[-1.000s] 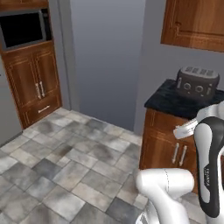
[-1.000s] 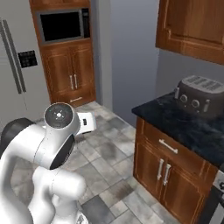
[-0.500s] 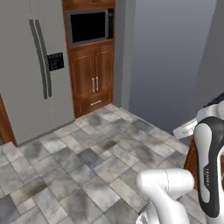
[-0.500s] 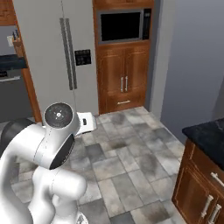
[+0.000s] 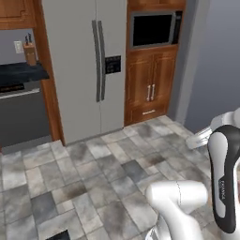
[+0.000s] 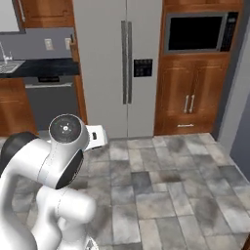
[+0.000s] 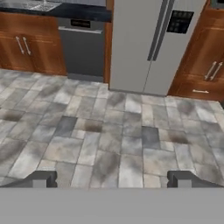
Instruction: Collect the turmeric, ketchup, and shaker from the cabinet and place them next to the stove.
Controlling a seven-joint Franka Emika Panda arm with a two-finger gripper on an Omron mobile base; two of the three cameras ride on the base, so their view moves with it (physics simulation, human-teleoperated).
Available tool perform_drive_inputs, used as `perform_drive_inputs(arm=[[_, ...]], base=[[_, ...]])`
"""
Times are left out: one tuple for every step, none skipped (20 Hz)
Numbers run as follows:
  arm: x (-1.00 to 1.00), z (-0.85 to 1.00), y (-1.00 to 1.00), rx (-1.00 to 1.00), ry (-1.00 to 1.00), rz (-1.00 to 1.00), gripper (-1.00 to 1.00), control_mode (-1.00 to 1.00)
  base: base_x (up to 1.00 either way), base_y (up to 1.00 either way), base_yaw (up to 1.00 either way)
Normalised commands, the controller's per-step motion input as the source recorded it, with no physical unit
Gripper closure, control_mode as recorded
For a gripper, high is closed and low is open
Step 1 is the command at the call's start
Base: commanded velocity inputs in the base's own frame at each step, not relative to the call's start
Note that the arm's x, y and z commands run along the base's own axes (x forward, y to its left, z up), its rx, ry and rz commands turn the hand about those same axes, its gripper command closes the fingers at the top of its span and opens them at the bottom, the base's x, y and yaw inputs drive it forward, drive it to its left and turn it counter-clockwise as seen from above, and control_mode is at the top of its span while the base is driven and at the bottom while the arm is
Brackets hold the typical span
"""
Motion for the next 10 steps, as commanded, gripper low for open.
perform_drive_inputs(arm=[[0.0, 0.0, 0.0, 0.0, 0.0, 0.0, -1.0, 1.0], [0.0, 0.0, 0.0, 0.0, 0.0, 0.0, -1.0, 1.0], [0.0, 0.0, 0.0, 0.0, 0.0, 0.0, -1.0, 1.0], [0.0, 0.0, 0.0, 0.0, 0.0, 0.0, -1.0, 1.0], [0.0, 0.0, 0.0, 0.0, 0.0, 0.0, -1.0, 1.0], [0.0, 0.0, 0.0, 0.0, 0.0, 0.0, -1.0, 1.0], [0.0, 0.0, 0.0, 0.0, 0.0, 0.0, -1.0, 1.0], [0.0, 0.0, 0.0, 0.0, 0.0, 0.0, -1.0, 1.0], [0.0, 0.0, 0.0, 0.0, 0.0, 0.0, -1.0, 1.0], [0.0, 0.0, 0.0, 0.0, 0.0, 0.0, -1.0, 1.0]], base=[[0.82, 0.31, 0.36], [0.84, 0.27, 0.36], [0.85, 0.26, 0.36], [0.9, 0.21, 0.36], [0.89, 0.21, 0.36], [0.89, 0.21, 0.36], [0.92, 0.19, 0.36], [0.94, 0.16, 0.36], [0.94, 0.14, 0.37], [0.91, 0.16, 0.37]])
